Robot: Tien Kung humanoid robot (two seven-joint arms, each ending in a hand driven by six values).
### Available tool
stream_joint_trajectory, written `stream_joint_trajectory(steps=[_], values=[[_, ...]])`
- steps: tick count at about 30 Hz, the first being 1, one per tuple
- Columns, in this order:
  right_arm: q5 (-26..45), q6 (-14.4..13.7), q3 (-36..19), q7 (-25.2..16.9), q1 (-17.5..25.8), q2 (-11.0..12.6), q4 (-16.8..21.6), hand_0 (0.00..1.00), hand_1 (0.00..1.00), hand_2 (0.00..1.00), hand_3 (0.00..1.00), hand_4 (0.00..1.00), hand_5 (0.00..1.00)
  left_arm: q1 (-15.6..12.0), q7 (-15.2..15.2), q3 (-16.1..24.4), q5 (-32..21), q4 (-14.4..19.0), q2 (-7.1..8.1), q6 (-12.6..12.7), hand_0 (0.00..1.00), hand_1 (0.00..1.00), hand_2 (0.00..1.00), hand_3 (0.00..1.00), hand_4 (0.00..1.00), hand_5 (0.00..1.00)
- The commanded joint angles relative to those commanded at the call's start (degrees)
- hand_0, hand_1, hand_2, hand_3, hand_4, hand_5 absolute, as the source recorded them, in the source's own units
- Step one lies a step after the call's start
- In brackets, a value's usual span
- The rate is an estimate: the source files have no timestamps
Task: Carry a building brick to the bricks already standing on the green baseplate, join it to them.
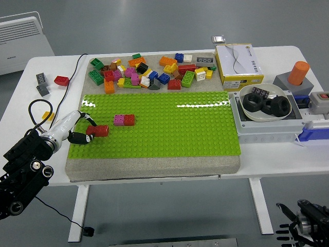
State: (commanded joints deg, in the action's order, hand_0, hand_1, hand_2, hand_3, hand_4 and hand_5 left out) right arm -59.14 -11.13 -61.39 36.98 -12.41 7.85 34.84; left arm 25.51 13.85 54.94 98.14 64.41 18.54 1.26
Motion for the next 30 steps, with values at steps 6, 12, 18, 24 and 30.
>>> stream_joint_trajectory(steps=[6,12,18,24,30], values=[[-0.05,0.05,-0.03,0.00,-0.14,0.02,-0.01,0.541,0.523,0.614,0.770,0.857,0.998,1.60,0.06,-0.56,-1.03,-1.22,-0.40,-0.21,0.998,0.955,0.874,0.362,0.616,0.002],[-0.02,0.06,0.01,0.00,-0.13,0.08,-0.02,0.541,0.523,0.614,0.770,0.857,0.998,1.40,1.11,-0.49,-0.23,-0.20,-0.26,-2.68,0.998,0.961,0.890,0.392,0.697,0.002],[-0.02,0.01,0.04,0.00,-0.09,0.12,0.01,0.541,0.521,0.614,0.770,0.856,0.998,0.86,1.92,-0.21,0.69,1.68,0.19,-4.73,0.998,0.960,0.898,0.413,0.715,0.002],[-0.07,-0.03,0.02,0.00,-0.03,0.10,0.04,0.540,0.521,0.614,0.769,0.856,0.998,0.19,2.31,0.48,1.67,4.11,0.65,-5.93,0.998,0.962,0.916,0.445,0.606,0.002],[-0.03,-0.08,0.05,0.00,0.04,0.11,0.00,0.540,0.523,0.613,0.769,0.856,0.998,-0.34,2.54,1.56,2.68,6.51,1.17,-8.03,0.998,0.974,0.954,0.575,0.486,0.002]])
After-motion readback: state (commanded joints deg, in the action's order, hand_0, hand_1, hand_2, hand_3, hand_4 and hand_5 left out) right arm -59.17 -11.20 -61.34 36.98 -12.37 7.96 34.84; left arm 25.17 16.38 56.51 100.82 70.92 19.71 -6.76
